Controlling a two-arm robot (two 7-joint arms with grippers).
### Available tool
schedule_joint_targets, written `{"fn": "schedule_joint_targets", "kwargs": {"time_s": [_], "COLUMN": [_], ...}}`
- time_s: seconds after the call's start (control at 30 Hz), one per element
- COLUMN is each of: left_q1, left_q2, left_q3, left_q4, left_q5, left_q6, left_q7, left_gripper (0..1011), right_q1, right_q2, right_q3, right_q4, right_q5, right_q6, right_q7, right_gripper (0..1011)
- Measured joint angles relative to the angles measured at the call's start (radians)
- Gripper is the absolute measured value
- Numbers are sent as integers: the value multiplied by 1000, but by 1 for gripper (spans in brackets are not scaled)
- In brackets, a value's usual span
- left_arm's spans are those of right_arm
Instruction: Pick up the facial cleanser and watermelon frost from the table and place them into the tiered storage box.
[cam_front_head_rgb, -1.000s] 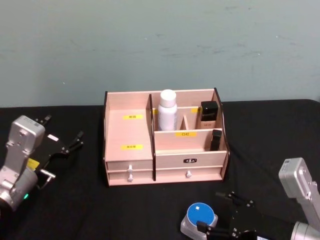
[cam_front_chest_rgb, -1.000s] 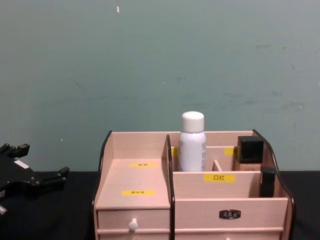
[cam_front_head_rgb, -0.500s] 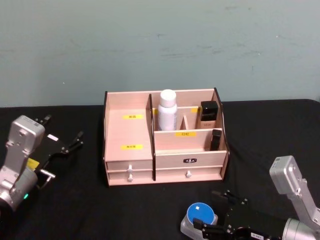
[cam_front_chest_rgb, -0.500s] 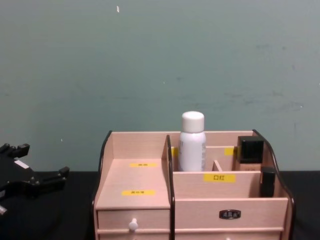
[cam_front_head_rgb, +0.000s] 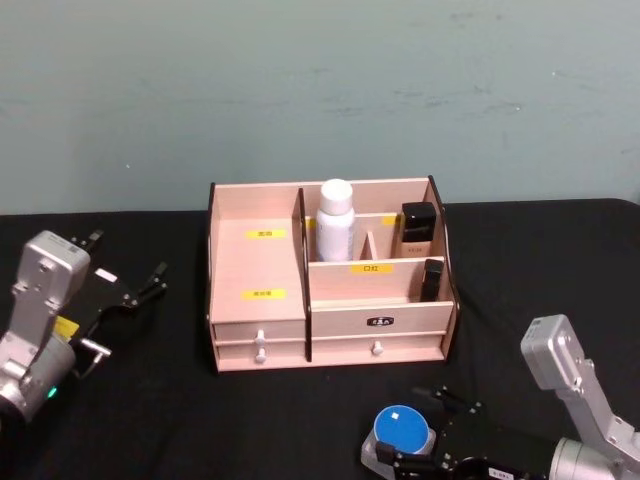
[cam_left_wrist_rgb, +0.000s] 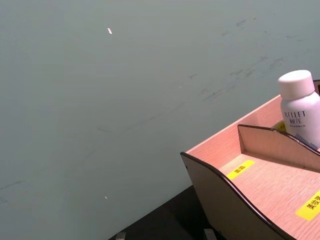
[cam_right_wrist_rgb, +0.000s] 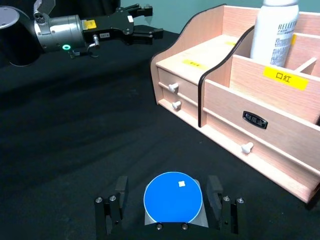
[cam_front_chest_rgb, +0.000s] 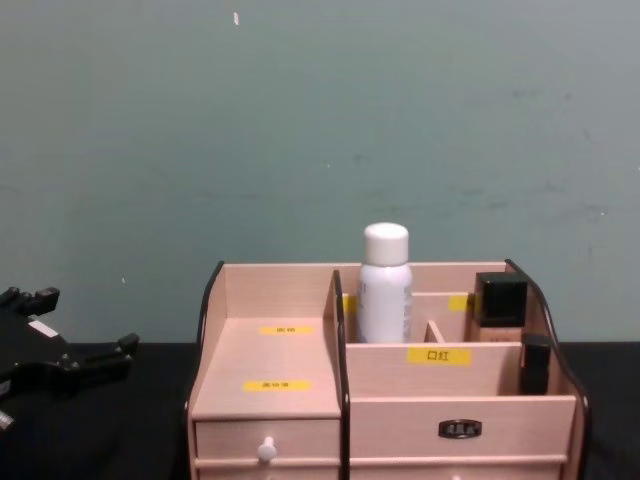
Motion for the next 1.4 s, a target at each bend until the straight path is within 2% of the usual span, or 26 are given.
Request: {"fn": "schedule_joint_targets", "kwargs": {"time_s": [1.4], "left_q1": [0], "left_q2": [0], "left_q3": [0], "left_q4": [0], "left_q5": [0], "left_q6": [0], "left_q7": [0], "left_gripper": [1010], "right_q1": [68], "right_q2": [-41], "right_q3": [-57], "right_q4": [105], "right_q5": [-12], "right_q6": [7], "right_q7": [29], "right_gripper": [1002]}}
